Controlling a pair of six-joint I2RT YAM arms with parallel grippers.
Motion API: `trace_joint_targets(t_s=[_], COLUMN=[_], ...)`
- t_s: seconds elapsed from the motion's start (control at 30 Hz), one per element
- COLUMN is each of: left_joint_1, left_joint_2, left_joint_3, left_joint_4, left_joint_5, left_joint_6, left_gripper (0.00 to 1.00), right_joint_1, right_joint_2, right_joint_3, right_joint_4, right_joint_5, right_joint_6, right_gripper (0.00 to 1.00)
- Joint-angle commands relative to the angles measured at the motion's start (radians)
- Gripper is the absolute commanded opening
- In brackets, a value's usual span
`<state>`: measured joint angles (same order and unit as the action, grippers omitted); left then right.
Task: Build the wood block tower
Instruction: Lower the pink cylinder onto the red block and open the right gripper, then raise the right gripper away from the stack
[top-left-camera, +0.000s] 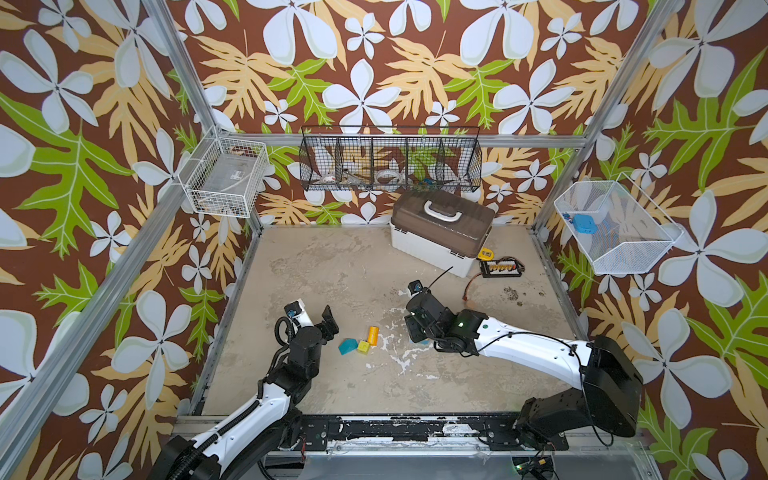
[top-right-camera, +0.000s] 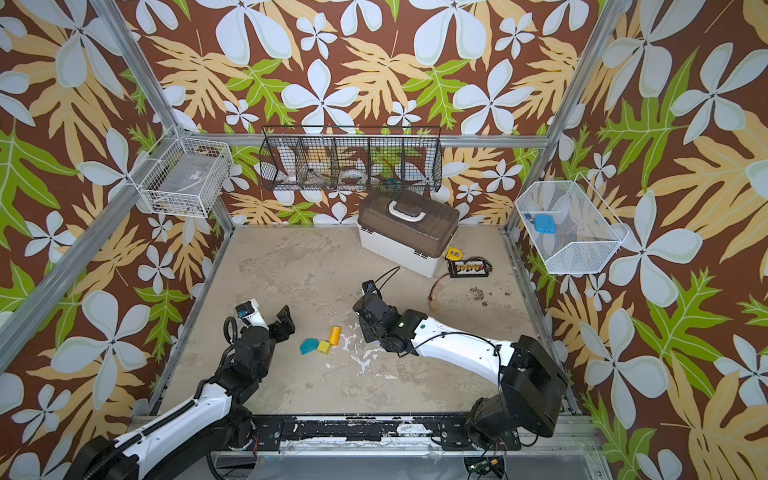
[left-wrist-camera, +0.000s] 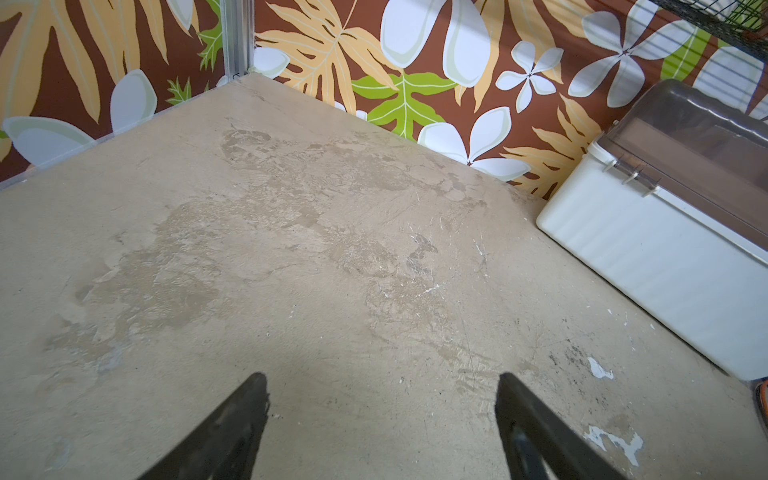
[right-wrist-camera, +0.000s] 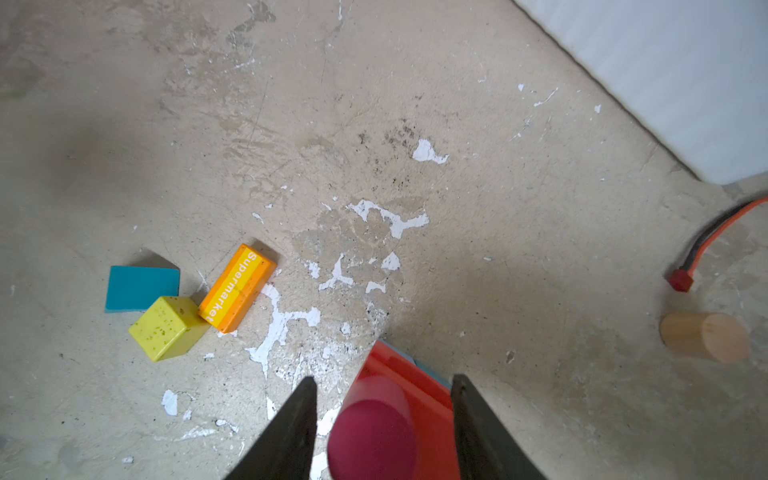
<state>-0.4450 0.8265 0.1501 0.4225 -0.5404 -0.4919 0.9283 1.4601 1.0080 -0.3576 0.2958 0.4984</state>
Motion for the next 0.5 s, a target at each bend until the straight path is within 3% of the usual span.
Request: trace_joint_targets(t_s=[0.0, 0.2, 0.47], left_joint_1=[0.002, 0.002, 0.002], left_joint_2=[0.0, 0.0, 0.0], left_joint_3=[-0.001, -0.002, -0.003], left_joint_4=[0.028, 0.03, 0.031], left_joint_5=[0.002, 0.003, 0.006], left_joint_6=[0.008, 0.009, 0.009], left_gripper=[0.87, 0.87, 0.87], right_joint_1=[0.0, -0.107, -0.412], right_joint_2=[-0.051, -0.226, -0.451], right_joint_3=[-0.013, -0.125, -0.4], right_joint_4=[0.002, 0.05, 0.252], right_joint_5=[0.064, 0.114, 0.052], right_joint_6=[0.022, 0.08, 0.159], right_gripper=[0.58, 0.6, 0.58])
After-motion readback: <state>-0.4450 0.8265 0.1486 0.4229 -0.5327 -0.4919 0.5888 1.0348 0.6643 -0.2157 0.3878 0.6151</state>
